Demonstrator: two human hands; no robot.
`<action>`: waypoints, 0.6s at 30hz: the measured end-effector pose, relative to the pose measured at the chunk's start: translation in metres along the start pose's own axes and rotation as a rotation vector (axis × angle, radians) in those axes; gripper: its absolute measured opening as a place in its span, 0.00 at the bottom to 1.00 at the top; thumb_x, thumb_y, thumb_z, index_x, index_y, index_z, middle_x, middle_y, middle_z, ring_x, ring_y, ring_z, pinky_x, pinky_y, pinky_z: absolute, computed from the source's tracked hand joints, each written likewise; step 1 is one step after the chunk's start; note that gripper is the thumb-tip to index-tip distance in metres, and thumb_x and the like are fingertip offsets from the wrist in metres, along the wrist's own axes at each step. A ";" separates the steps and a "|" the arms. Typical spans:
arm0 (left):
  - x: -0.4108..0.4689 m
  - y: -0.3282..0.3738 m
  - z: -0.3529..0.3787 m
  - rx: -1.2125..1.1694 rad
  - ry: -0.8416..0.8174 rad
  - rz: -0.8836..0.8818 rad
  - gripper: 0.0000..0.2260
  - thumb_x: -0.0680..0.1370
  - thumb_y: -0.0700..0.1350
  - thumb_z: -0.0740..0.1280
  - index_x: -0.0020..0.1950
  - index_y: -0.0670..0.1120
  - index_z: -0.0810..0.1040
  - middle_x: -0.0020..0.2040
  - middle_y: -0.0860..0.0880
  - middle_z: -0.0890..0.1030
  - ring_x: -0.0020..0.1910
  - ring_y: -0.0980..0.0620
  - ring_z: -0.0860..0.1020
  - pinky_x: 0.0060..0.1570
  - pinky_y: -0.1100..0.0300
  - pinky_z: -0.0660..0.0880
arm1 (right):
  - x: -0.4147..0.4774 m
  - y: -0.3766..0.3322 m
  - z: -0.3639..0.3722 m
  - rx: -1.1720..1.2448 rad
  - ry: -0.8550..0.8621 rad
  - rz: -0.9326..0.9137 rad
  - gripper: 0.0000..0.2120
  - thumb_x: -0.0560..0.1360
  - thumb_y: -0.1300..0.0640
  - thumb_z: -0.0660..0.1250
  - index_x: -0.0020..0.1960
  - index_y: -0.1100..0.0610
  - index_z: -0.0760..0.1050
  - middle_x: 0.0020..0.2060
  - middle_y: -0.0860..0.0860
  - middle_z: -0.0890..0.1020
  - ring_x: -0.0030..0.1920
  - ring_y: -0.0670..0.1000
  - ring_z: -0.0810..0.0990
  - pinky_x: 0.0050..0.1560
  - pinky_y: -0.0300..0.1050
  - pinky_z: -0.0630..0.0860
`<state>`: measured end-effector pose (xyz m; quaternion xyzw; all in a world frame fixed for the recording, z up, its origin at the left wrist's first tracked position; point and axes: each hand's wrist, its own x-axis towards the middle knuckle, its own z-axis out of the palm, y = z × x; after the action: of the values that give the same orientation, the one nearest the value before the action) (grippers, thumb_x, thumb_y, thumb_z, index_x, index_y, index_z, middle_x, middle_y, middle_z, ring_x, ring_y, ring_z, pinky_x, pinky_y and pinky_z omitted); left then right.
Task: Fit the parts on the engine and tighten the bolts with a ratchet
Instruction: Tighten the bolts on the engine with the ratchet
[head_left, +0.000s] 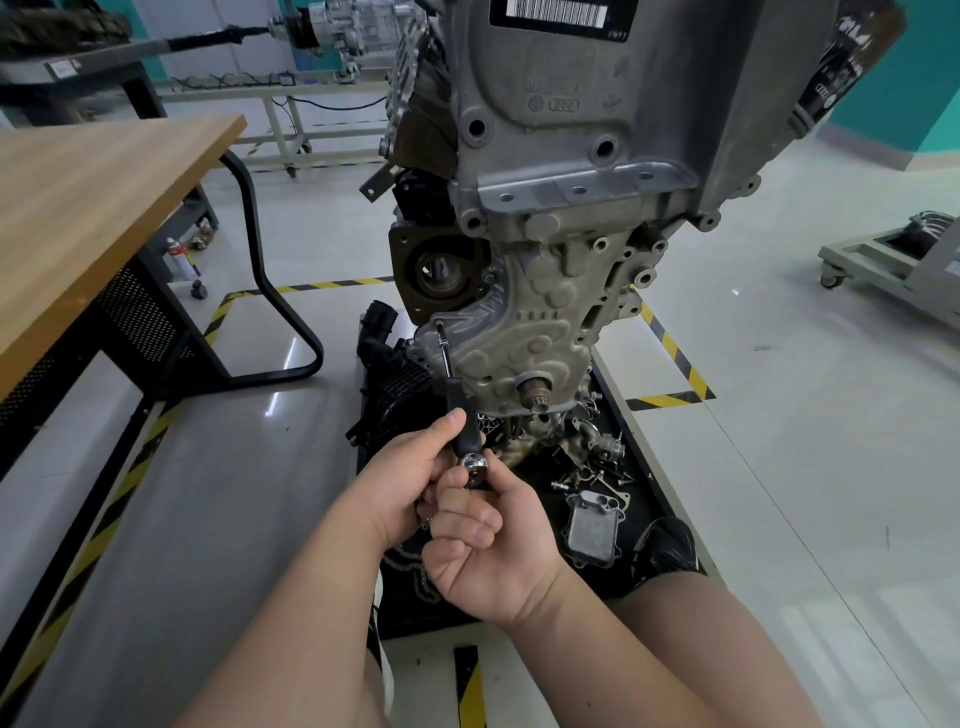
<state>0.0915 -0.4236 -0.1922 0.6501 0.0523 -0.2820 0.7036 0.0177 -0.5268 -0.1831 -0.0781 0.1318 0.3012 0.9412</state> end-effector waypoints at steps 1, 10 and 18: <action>0.000 -0.001 0.000 0.001 0.006 -0.001 0.20 0.62 0.66 0.69 0.38 0.51 0.86 0.21 0.54 0.68 0.21 0.57 0.62 0.25 0.63 0.56 | 0.000 0.000 0.001 -0.036 0.029 -0.014 0.26 0.77 0.37 0.56 0.34 0.57 0.74 0.16 0.47 0.64 0.16 0.46 0.65 0.22 0.36 0.68; 0.001 -0.001 0.001 -0.007 0.015 -0.002 0.19 0.72 0.63 0.67 0.29 0.51 0.82 0.20 0.53 0.67 0.20 0.57 0.63 0.25 0.65 0.59 | -0.004 -0.002 0.009 -0.296 0.206 -0.074 0.28 0.76 0.33 0.55 0.31 0.54 0.72 0.17 0.46 0.63 0.17 0.46 0.63 0.23 0.37 0.67; 0.002 -0.004 0.004 -0.023 0.083 0.019 0.15 0.77 0.53 0.67 0.36 0.45 0.81 0.21 0.51 0.63 0.19 0.56 0.61 0.18 0.68 0.56 | 0.001 -0.003 -0.001 -0.777 0.461 -0.272 0.26 0.81 0.39 0.54 0.35 0.57 0.74 0.21 0.50 0.72 0.20 0.49 0.67 0.26 0.40 0.69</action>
<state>0.0899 -0.4282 -0.1959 0.6536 0.0783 -0.2475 0.7109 0.0194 -0.5287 -0.1839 -0.5062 0.2034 0.1770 0.8192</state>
